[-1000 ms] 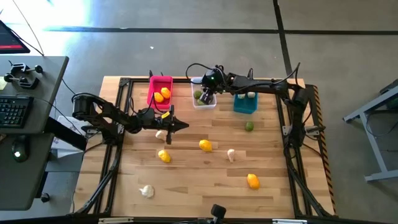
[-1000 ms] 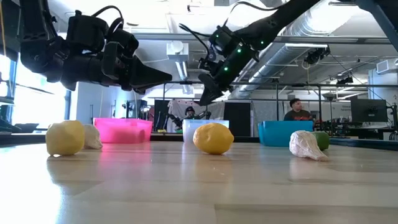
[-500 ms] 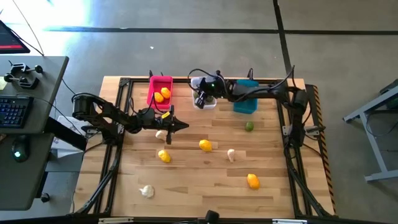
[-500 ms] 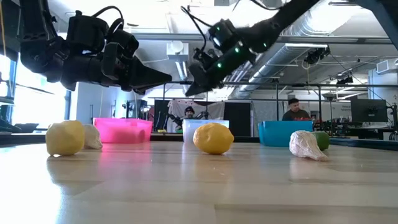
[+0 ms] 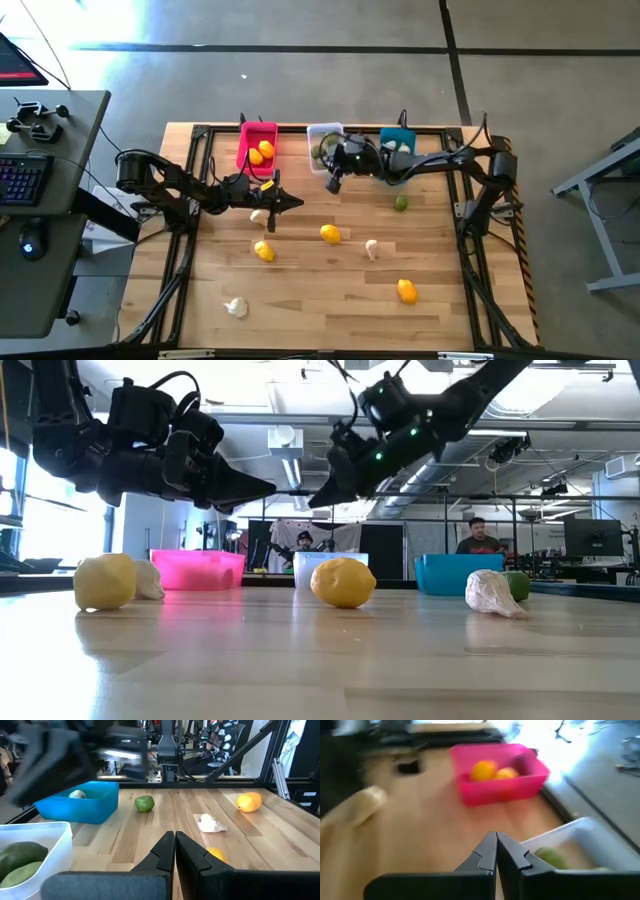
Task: Sort produce into baskets
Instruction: Put the white garlic into the blue bin
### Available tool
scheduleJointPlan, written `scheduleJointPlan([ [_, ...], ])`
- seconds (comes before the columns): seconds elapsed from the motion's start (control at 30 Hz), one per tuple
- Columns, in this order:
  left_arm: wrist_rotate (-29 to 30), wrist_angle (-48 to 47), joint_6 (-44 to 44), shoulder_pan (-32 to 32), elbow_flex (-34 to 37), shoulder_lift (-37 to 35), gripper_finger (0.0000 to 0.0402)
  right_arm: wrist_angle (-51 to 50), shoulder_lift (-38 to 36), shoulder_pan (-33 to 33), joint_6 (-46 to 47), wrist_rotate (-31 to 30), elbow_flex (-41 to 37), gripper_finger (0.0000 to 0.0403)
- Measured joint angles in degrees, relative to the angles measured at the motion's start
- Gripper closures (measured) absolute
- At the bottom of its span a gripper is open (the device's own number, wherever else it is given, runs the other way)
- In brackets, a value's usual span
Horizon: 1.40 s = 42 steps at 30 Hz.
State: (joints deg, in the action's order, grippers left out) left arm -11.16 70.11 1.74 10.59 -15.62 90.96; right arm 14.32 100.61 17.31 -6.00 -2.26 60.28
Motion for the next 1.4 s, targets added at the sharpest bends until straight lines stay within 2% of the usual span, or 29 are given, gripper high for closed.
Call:
scheduleJointPlan([
  [0.13,0.0,0.0,0.0,0.0,0.0,0.0,0.0401,-5.0,0.4,-2.2,-0.4,3.3,-0.2,0.0403],
  [0.37,-0.1,-0.4,0.0,0.0,0.0,0.0,0.0401,-6.5,3.6,-4.0,-0.2,3.4,-0.2,0.0403],
  [0.57,0.0,-0.4,0.0,0.0,0.0,0.0,0.0401,-6.4,5.2,-3.2,0.0,-2.5,-0.2,0.0403],
  [0.7,0.0,-0.4,0.2,0.0,0.0,0.0,0.0401,-6.1,6.1,-1.4,1.1,-3.2,-0.2,0.0403],
  [1.0,0.0,-0.5,0.3,0.0,0.0,0.0,0.0401,0.0,9.4,1.4,1.5,-2.0,-0.1,0.0403],
  [1.4,0.0,-0.5,0.4,0.0,0.0,0.0,0.0401,4.2,8.5,1.3,-0.4,-1.7,-0.1,0.0403],
])
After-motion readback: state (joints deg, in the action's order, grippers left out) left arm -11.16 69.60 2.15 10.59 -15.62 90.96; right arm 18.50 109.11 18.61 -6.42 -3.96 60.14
